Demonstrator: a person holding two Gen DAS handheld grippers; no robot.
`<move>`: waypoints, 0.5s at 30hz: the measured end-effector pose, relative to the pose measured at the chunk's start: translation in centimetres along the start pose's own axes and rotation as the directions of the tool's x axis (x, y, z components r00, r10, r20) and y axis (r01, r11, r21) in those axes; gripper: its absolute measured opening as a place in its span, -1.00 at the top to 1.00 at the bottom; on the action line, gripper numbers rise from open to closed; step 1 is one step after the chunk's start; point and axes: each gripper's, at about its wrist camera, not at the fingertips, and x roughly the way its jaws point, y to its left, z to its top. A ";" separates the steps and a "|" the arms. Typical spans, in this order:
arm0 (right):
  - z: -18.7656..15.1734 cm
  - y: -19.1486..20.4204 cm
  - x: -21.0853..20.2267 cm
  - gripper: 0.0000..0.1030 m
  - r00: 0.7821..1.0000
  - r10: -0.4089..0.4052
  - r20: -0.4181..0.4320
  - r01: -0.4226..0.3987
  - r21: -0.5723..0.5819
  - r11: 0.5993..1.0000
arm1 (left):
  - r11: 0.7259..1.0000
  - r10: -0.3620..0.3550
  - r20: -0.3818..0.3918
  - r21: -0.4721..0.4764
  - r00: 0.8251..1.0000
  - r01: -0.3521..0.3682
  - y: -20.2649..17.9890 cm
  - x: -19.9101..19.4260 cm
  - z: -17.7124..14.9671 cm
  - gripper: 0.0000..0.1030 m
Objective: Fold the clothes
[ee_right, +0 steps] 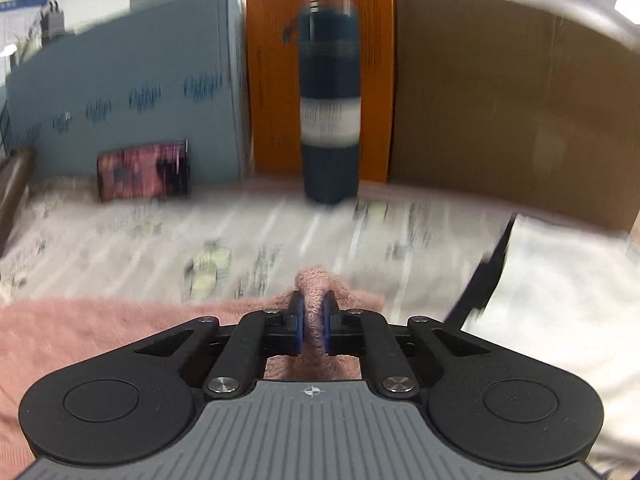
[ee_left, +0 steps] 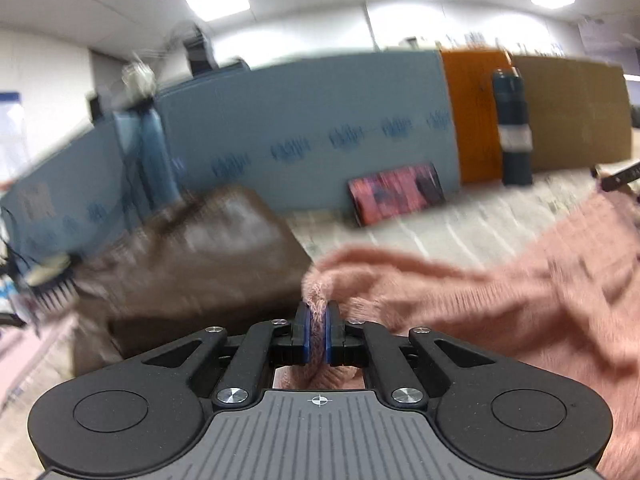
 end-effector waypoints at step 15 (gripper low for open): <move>0.1 -0.2 4.5 0.60 0.989 -0.130 -0.065 0.129 -0.017 0.991 | 0.985 0.101 -0.177 0.158 0.979 -0.073 -0.3 5.9 -0.3 0.56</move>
